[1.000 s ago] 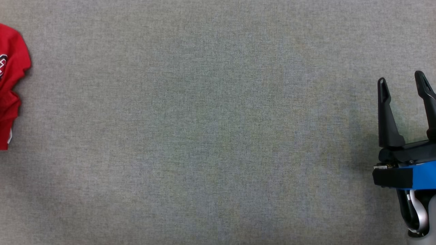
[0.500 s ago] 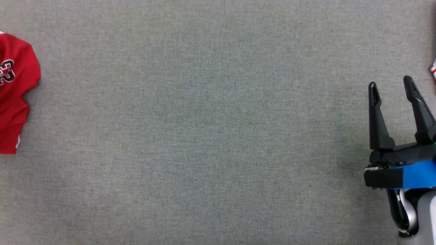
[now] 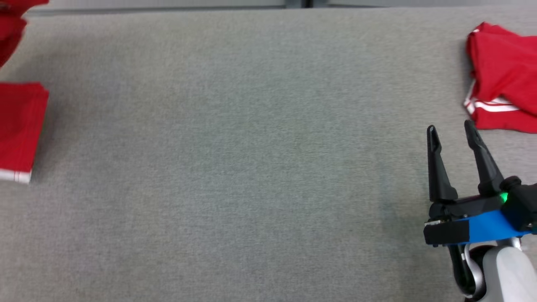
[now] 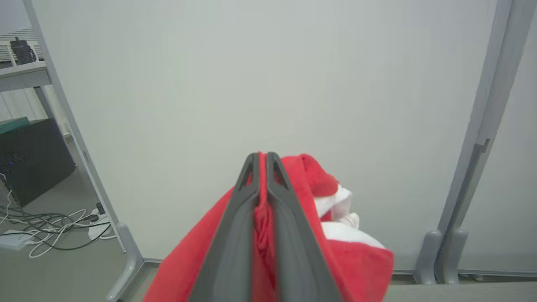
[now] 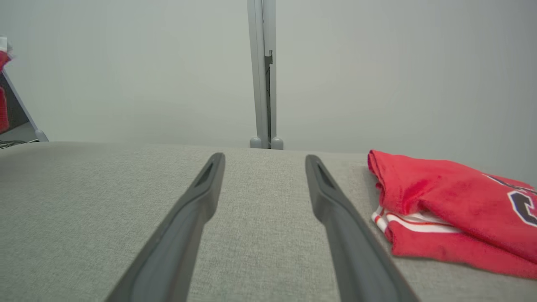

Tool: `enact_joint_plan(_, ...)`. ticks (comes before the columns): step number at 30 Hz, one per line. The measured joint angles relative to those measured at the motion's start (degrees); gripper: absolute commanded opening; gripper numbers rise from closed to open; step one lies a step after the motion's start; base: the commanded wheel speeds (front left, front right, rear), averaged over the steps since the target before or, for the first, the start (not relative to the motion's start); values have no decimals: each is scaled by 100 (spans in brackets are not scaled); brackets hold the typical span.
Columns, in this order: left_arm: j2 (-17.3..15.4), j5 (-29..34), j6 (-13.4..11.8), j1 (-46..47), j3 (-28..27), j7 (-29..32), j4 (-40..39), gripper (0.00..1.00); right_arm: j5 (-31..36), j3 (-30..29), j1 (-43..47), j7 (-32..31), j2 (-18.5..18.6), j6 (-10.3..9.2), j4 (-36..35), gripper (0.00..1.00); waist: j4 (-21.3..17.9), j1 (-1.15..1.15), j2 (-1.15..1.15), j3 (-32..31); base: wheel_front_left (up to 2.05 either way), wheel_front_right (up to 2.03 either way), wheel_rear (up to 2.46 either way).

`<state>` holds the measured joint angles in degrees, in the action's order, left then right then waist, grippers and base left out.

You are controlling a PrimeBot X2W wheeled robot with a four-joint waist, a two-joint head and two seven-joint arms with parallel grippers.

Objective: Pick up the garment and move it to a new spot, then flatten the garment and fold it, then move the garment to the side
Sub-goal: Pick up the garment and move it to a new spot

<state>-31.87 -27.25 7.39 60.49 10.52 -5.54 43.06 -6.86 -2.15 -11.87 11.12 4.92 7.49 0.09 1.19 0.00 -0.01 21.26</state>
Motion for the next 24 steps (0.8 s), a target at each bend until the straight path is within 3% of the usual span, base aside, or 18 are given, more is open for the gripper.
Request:
enact_joint_plan(7,208,167,-2,385,490,500,-1510,0,-145,77,59,168,-120,0,286,100,-506,-1,0,-307,0,0,0)
enact_joint_plan(12,622,220,-34,620,864,937,-2415,0,-246,118,59,278,-169,0,466,100,-963,0,0,-410,0,0,0)
enact_joint_plan(19,1270,247,-36,626,1423,1133,-2664,0,-339,170,62,358,-193,0,662,100,-1408,0,1,-547,0,0,0)
enact_joint_plan(24,1543,254,-36,1,1798,999,-2579,0,-442,176,59,367,-194,0,697,100,-1497,0,1,-588,0,0,0)
